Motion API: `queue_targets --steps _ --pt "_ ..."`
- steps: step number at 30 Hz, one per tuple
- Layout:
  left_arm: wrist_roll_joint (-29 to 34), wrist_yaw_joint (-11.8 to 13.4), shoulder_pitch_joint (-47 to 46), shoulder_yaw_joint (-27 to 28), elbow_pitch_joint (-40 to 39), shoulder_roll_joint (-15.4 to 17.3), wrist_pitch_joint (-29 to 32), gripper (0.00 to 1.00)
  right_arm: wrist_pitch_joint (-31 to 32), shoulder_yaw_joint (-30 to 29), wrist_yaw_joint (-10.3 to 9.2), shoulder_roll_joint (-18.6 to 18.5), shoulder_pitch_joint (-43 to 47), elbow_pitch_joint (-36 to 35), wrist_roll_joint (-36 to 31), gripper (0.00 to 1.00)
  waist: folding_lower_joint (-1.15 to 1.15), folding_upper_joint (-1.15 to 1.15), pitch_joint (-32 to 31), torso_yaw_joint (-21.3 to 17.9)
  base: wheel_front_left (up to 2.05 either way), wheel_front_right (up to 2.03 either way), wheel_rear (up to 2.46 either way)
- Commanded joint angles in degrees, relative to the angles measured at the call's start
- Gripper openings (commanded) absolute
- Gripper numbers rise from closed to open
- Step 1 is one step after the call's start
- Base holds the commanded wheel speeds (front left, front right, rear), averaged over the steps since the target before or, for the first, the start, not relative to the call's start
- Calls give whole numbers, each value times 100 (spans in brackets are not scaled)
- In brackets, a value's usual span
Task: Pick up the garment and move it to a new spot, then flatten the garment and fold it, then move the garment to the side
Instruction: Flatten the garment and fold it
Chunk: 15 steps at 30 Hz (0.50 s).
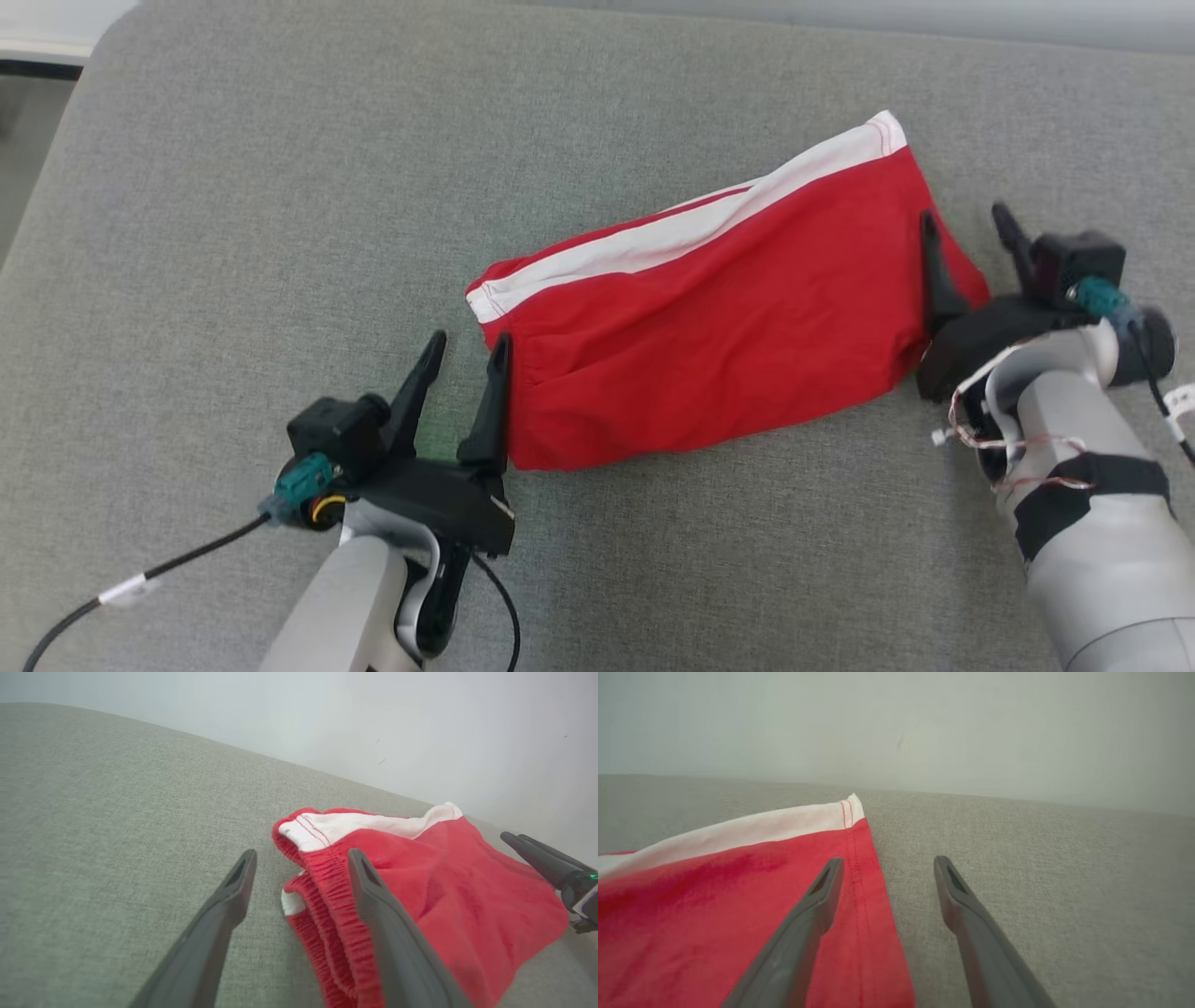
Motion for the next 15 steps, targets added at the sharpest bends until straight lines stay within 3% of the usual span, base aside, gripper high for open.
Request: queue_targets --steps 1,9,10,11,12,15 --pt "45 11 103 10 8 -5 -14 100 11 72 -19 7 95 152 125 100 0 0 -41 -26 0 0 0" --pt "88 11 289 -14 13 -5 -15 100 382 547 -18 66 14 782 635 100 0 0 -95 -9 0 0 0" --pt "93 11 292 -9 20 -4 -14 100 450 615 -18 74 21 845 692 73 0 0 -111 -6 0 0 0" --pt "113 11 305 -2 30 -5 -14 100 493 675 -18 72 21 891 751 31 0 0 -127 -5 0 0 0" --pt "124 11 321 4 41 -5 -14 100 536 720 -18 68 24 932 812 0 0 0 -149 -5 0 0 0" --pt "149 11 358 32 57 -4 -14 100 592 794 -18 79 59 1016 937 0 0 0 -207 -13 0 0 0"
